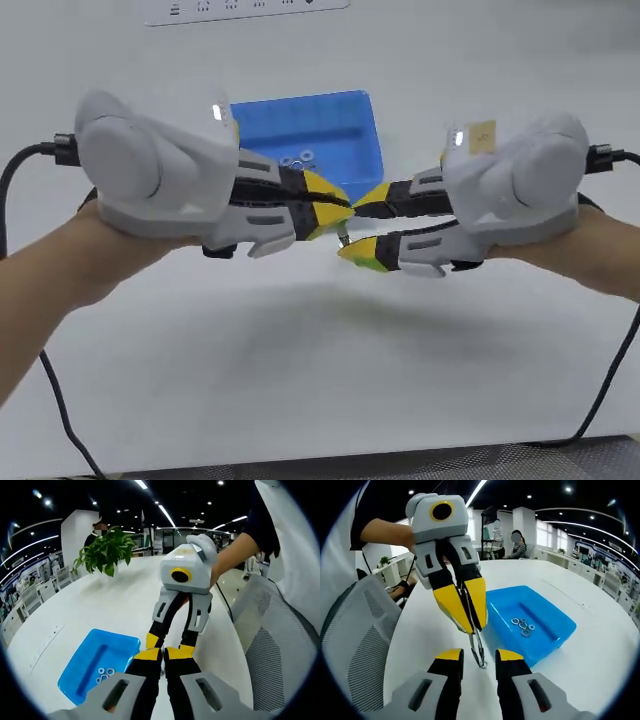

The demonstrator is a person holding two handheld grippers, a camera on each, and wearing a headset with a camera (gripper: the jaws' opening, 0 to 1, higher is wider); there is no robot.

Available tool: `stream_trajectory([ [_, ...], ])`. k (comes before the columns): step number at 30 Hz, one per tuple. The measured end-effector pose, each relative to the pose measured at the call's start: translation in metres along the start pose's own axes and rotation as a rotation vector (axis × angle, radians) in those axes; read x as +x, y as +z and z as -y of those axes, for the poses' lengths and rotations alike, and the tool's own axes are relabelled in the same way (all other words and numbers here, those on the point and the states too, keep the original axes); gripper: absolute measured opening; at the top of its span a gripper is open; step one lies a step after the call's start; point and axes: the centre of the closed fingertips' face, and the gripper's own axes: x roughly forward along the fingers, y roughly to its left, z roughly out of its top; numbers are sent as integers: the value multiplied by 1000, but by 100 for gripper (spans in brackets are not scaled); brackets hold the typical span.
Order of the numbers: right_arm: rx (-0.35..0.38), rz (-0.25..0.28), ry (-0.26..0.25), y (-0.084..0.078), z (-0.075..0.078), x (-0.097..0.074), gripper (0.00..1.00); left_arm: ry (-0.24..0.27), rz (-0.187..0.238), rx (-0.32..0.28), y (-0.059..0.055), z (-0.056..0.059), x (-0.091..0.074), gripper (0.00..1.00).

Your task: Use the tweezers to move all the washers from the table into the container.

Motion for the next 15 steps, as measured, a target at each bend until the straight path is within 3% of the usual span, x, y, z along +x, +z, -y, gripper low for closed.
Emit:
stream_trajectory([
  [4, -42, -23, 42, -2, -7, 6, 17, -2, 2, -1, 0, 1, 1, 6],
  [8, -55, -28, 28, 0, -1, 5, 13, -13, 5, 2, 2, 4, 4, 6],
  [15, -103, -44, 43, -2, -2, 5, 11, -7, 4, -2, 2, 2, 7, 6],
])
